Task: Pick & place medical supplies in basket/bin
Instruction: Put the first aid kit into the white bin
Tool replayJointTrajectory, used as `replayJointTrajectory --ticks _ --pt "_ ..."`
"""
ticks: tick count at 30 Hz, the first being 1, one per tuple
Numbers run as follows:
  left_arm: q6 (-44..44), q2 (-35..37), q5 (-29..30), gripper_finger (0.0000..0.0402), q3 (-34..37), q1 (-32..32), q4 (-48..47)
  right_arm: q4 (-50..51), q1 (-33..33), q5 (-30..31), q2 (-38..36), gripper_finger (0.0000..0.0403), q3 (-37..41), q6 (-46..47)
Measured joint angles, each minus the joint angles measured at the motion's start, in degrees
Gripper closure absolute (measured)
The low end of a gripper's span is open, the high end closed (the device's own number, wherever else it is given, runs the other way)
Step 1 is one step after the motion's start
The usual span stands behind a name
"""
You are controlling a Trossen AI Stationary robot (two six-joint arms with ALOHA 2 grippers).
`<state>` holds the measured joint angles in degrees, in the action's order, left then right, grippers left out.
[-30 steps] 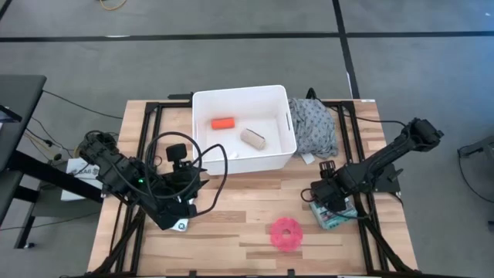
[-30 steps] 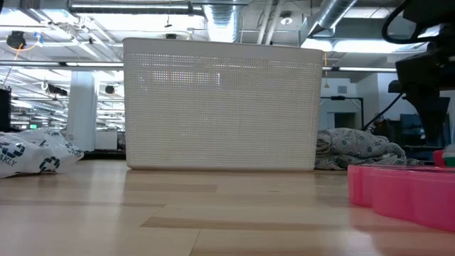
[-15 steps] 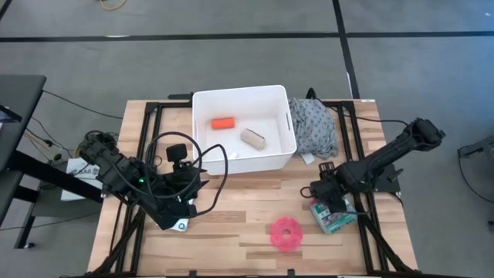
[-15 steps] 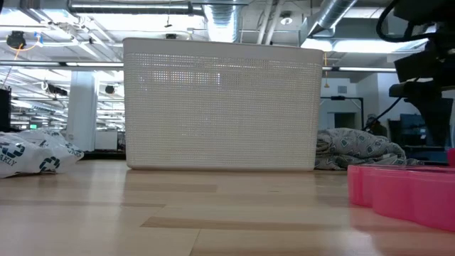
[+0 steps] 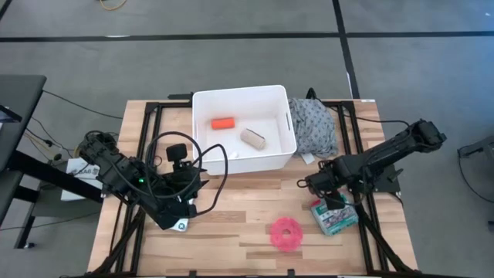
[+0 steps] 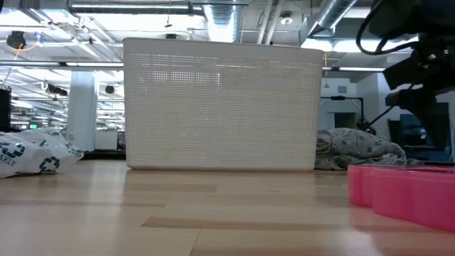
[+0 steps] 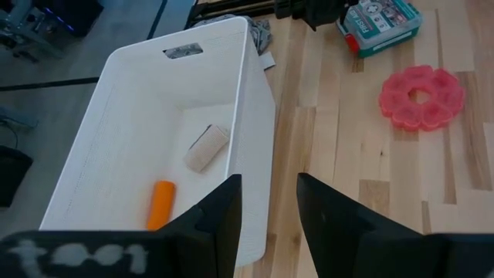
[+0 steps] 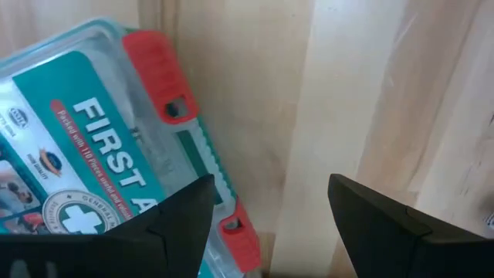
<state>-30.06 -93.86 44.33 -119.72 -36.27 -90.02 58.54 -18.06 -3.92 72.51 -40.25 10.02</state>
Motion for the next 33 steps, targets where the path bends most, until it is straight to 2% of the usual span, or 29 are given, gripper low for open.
replayJointTrajectory --ticks 7,27,33 --pt "0.0 0.0 0.0 0.0285 0.0 0.0 0.0 -0.5 0.0 -2.2 0.0 0.0154 0.2 -1.0" --pt "0.9 0.0 -0.1 0.0285 0.0 0.0 0.0 -0.5 -1.1 -0.7 0.0 0.0154 0.2 0.0" --pt "0.9 0.0 -0.2 0.0285 0.0 0.0 0.0 -0.5 -1.0 -0.5 4.5 0.0154 0.2 0.0"
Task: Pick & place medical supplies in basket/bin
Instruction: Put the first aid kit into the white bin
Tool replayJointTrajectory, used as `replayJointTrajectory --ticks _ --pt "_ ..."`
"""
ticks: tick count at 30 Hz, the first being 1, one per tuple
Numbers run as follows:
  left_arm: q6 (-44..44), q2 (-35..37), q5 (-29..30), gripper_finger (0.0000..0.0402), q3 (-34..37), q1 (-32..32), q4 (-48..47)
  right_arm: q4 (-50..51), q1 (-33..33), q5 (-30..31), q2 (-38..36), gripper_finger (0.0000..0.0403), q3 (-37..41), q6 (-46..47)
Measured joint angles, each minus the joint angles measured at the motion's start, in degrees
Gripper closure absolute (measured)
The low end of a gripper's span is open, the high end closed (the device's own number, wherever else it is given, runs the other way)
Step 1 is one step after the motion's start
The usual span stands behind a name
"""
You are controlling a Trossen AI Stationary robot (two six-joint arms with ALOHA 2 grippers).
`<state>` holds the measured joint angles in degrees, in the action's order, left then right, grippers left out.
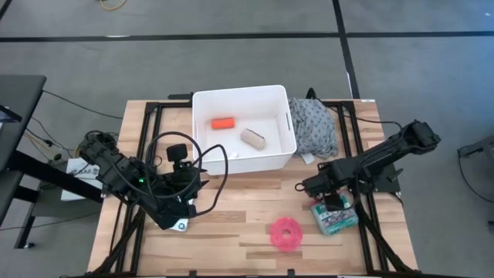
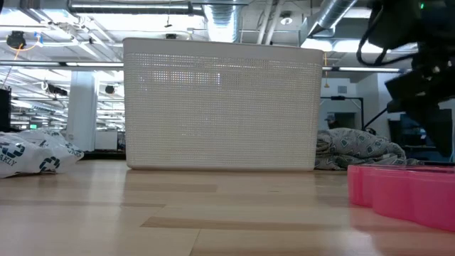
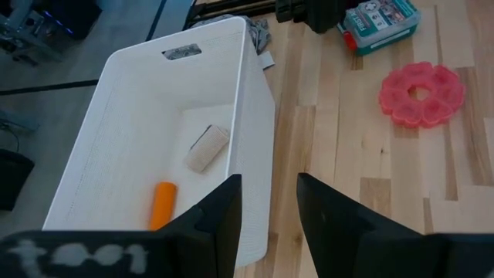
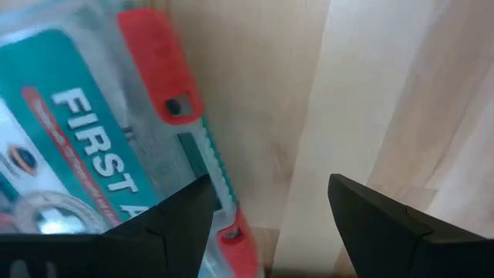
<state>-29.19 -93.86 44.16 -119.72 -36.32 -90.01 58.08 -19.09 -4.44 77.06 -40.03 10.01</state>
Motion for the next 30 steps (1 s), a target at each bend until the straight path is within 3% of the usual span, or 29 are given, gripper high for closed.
replayJointTrajectory --ticks 8,23,30 --pt "-0.1 0.0 -0.4 0.0285 0.0 0.0 0.0 0.2 0.0 -2.1 5.9 0.0154 -0.2 -0.9" --pt "-0.9 0.0 -0.4 0.0285 0.0 0.0 0.0 -2.1 0.0 -3.5 6.5 0.0155 0.0 0.4" --pt "-0.9 0.0 -0.3 0.0285 0.0 0.0 0.0 -3.9 0.0 -4.1 6.6 0.021 0.0 0.9"
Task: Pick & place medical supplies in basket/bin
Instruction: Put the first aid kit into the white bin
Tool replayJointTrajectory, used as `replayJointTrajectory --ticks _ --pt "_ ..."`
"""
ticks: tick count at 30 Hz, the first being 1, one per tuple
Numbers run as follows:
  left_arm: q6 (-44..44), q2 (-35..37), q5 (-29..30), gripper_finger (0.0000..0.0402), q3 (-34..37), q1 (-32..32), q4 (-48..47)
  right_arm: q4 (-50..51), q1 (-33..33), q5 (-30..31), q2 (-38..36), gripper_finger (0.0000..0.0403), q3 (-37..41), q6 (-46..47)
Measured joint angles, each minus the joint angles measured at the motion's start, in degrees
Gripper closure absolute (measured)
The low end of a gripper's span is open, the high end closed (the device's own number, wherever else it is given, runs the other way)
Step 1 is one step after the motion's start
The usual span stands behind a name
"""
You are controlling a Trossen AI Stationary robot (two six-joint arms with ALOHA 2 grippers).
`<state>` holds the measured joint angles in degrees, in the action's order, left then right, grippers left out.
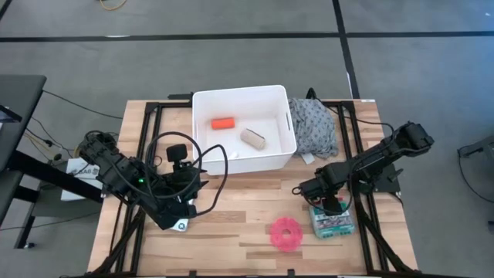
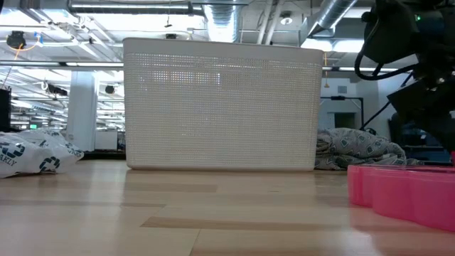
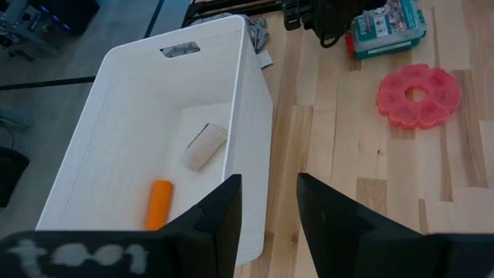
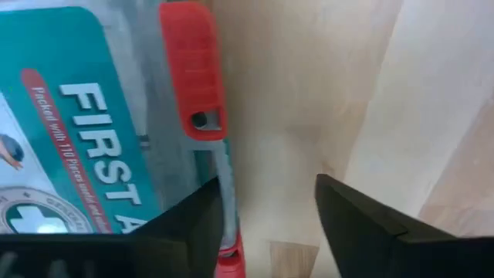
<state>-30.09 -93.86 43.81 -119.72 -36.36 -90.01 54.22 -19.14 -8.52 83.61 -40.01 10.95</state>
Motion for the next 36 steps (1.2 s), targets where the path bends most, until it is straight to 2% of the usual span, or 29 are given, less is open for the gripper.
replayJointTrajectory --ticks 5,12,15,20,22,27,29,32,36 --pt "0.0 0.0 0.0 0.0285 0.0 0.0 0.0 -3.8 -0.5 -1.1 0.0 0.0289 0.0 3.6" --pt "-0.9 0.0 -1.1 0.0285 0.0 0.0 0.0 -25.6 -3.2 -2.8 0.2 0.0391 0.2 6.5" --pt "-0.9 0.0 -1.1 0.0285 0.0 0.0 0.0 -37.7 -4.1 -2.1 0.5 0.0391 0.4 7.5" --pt "-1.0 0.0 -1.1 0.0285 0.0 0.0 0.0 -54.5 -4.5 3.4 0.3 0.0391 0.3 7.6" --pt "-1.7 0.0 -1.2 0.0285 0.0 0.0 0.0 -61.2 -4.3 7.3 0.3 0.0397 0.3 7.6" --pt "-2.8 0.0 -1.2 0.0285 0.0 0.0 0.0 -75.6 -2.9 21.7 0.3 0.0393 0.1 7.5" --pt "-2.9 0.0 -1.2 0.0285 0.0 0.0 0.0 -79.7 -1.8 25.1 0.3 0.0392 -1.6 7.5" --pt "-3.4 0.0 -1.2 0.0285 0.0 0.0 0.0 -83.0 0.0 24.6 0.2 0.0393 -5.9 6.0" --pt "-4.2 0.0 -1.4 0.0285 0.0 0.0 0.0 -80.5 1.6 22.3 0.2 0.0397 -13.8 -2.9"
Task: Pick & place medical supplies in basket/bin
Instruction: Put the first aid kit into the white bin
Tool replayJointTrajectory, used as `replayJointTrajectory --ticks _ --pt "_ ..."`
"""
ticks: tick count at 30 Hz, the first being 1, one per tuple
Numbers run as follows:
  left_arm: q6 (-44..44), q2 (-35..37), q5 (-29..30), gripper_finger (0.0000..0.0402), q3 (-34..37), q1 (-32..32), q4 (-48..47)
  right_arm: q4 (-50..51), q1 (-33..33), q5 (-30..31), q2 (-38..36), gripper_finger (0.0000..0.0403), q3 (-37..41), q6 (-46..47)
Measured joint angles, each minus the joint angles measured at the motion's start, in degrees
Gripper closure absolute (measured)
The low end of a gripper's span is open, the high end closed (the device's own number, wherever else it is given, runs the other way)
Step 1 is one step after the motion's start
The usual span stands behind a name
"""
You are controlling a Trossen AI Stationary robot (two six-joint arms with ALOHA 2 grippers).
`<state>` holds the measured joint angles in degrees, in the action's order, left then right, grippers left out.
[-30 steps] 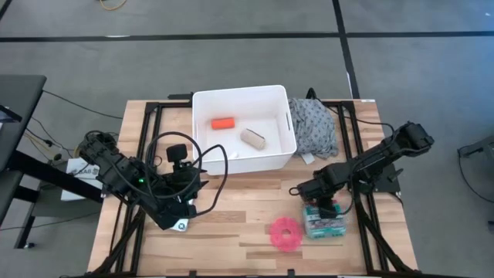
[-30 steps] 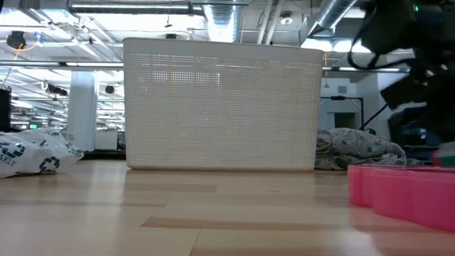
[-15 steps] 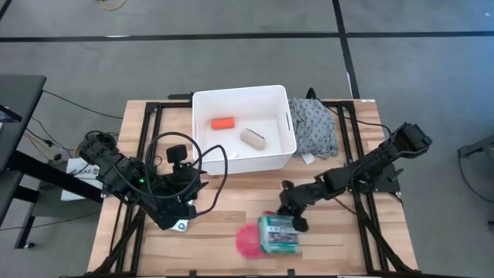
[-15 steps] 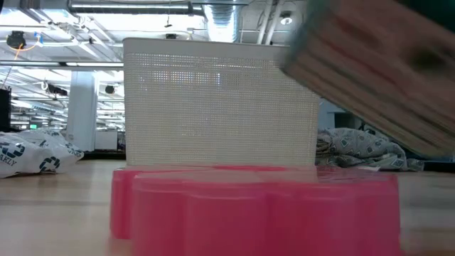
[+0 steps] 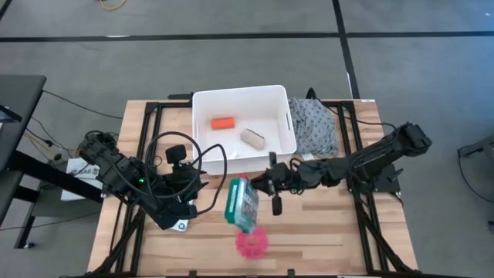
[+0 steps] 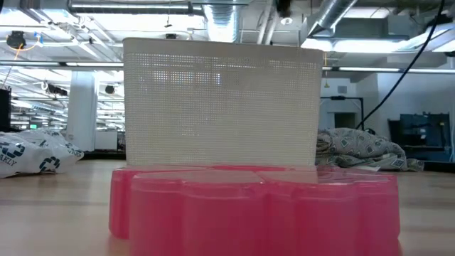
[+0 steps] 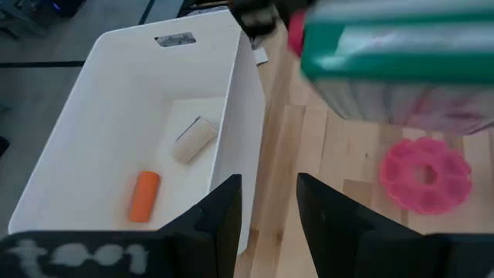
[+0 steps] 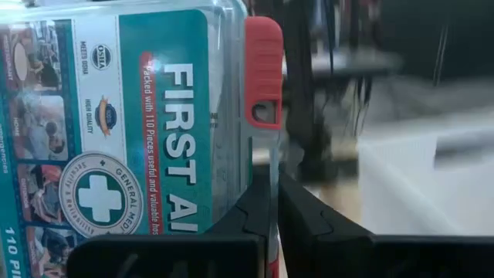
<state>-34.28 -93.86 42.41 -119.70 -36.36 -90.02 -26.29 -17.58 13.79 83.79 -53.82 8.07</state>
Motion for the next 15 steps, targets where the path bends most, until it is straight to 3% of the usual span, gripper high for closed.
replayJointTrajectory --ticks 4,8,11,13,15 --pt "-1.7 0.0 0.0 0.0285 0.0 0.0 0.0 10.5 3.7 4.2 0.0 0.0396 -10.8 -8.6" --pt "-4.4 0.0 0.0 0.0285 0.0 0.0 0.0 29.0 9.2 14.1 0.0 0.0396 -21.5 -10.8" --pt "-4.4 0.0 0.0 0.0285 0.0 0.0 0.0 35.4 15.0 21.2 -0.1 0.0396 -24.4 -11.6" --pt "-3.7 0.0 0.3 0.0285 0.0 0.0 0.0 37.3 20.1 21.1 -0.1 0.0396 -24.5 -11.4" --pt "-2.9 0.0 0.4 0.0285 0.0 0.0 0.0 40.9 25.6 17.1 -0.1 0.0396 -24.5 -9.0"
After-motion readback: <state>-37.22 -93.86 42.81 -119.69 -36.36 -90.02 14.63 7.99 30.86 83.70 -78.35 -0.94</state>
